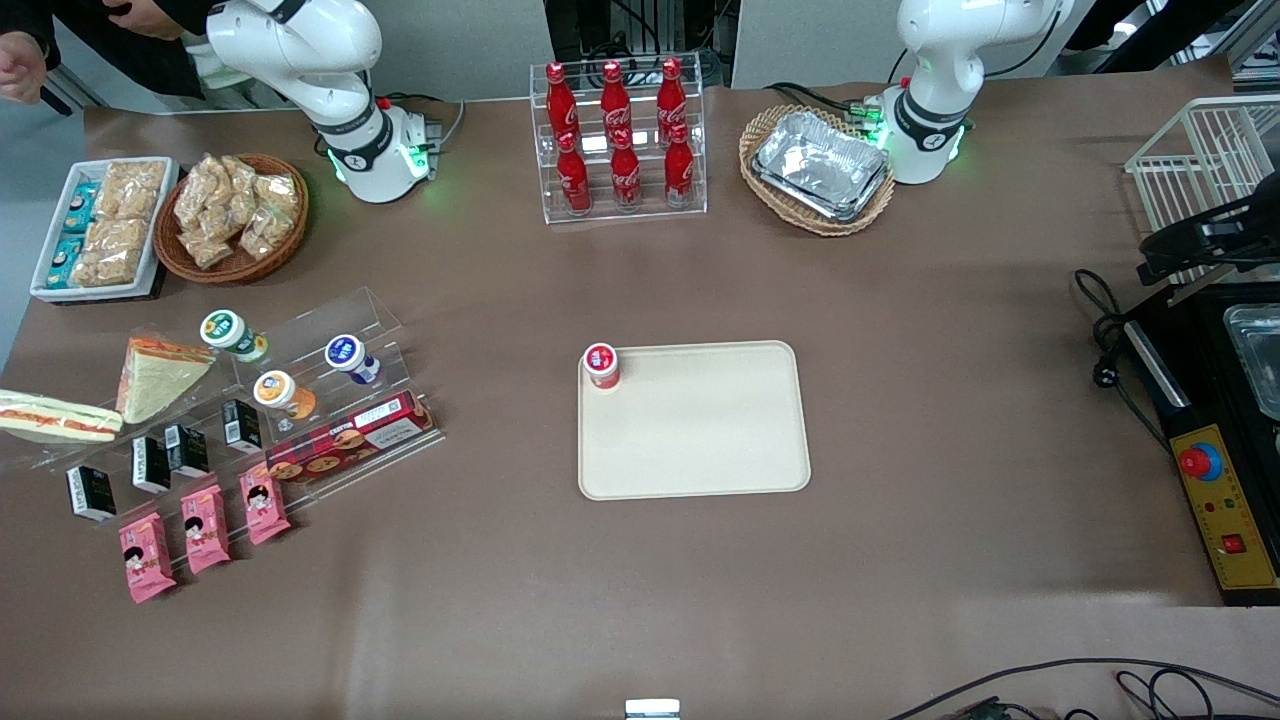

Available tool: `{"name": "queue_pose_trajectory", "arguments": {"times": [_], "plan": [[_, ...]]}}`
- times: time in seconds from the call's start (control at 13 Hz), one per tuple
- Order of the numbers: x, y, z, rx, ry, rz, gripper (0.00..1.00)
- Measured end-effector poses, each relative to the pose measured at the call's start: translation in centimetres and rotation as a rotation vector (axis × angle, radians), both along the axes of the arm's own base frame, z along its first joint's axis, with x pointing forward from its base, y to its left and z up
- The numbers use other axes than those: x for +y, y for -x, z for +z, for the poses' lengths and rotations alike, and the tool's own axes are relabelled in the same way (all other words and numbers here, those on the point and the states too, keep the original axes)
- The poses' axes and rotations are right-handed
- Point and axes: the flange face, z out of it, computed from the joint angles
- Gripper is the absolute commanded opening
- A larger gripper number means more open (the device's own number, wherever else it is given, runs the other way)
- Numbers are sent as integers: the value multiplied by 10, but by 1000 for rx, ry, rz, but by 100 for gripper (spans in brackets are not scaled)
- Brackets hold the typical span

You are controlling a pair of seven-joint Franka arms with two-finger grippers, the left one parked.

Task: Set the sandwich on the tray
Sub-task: 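Grasp the plastic-wrapped sandwich on the acrylic rack with the right gripper, then lift the wrapped sandwich up and out of the rack with the right gripper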

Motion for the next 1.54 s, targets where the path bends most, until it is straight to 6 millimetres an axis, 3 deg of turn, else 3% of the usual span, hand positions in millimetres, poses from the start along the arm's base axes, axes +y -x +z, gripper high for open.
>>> {"name": "queue_pose_trajectory", "arguments": {"times": [0.15,0.31,1.0,1.54], "plan": [[-31,2,-18,-14,-11,-99,100],[-47,-1,-33,-18,-3,-185,100],[-70,-36,-106,-48,-16,-523,100],[-97,-45,-160,-86,-62,-730,100]]}}
